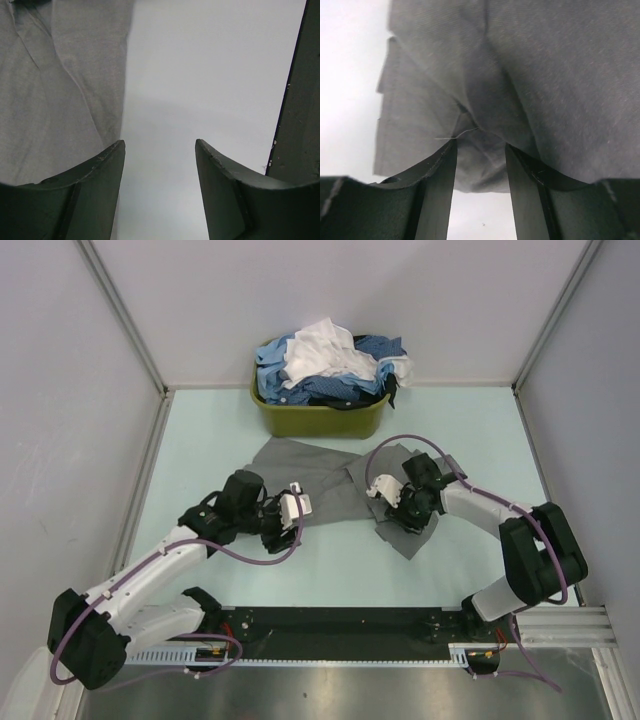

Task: Fold and stack the long sleeve shirts
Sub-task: Flatten the shirt out

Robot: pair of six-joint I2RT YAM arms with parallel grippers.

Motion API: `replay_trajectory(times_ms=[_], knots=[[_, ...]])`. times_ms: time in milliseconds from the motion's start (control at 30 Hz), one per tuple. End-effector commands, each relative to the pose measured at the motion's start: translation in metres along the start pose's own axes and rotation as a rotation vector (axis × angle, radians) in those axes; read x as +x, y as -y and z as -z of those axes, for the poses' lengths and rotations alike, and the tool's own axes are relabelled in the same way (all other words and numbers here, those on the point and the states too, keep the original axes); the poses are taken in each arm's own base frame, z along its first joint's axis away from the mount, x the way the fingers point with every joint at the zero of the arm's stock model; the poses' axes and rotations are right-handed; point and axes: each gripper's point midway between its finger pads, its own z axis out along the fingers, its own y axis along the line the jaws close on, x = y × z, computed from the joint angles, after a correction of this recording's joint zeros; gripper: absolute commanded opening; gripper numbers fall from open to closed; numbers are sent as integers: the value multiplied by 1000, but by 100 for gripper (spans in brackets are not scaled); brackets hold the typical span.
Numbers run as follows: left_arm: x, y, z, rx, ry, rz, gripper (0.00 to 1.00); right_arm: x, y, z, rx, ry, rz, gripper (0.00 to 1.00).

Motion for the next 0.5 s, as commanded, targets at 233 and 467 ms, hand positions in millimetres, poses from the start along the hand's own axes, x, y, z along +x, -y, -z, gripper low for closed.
replay_trajectory(times_ms=[233, 467], knots=[[6, 4, 2, -8, 9, 29, 65, -21, 44, 7, 180, 54, -13, 47], [8, 5, 4, -18, 8, 36, 65, -28, 46, 14, 190, 59, -5, 22]])
